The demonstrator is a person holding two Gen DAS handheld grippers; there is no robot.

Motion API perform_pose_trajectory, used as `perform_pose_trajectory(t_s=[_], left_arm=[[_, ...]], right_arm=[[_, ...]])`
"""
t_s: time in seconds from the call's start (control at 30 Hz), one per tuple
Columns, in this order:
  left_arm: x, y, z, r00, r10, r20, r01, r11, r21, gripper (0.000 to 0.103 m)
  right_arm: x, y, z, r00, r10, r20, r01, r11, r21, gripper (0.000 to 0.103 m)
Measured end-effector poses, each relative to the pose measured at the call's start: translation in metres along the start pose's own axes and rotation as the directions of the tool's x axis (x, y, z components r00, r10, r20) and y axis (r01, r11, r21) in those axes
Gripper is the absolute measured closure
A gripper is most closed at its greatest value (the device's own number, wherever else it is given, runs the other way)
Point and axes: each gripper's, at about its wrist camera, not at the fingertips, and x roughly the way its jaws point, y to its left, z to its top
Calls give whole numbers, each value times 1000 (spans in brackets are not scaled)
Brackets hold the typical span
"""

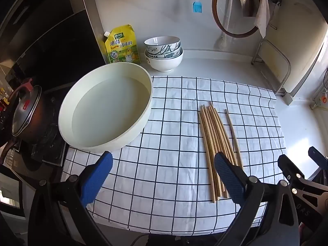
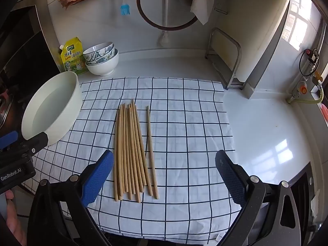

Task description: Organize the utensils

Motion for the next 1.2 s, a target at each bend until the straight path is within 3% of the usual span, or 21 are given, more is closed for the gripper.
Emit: perform_pose_trajectory(t_s=[1.2], left_arm=[[-5,1,2,1000,3,13,-3,1000,3,6]], right_arm=[[-1,-1,-1,1000,-3,10,3,1000,-2,8]])
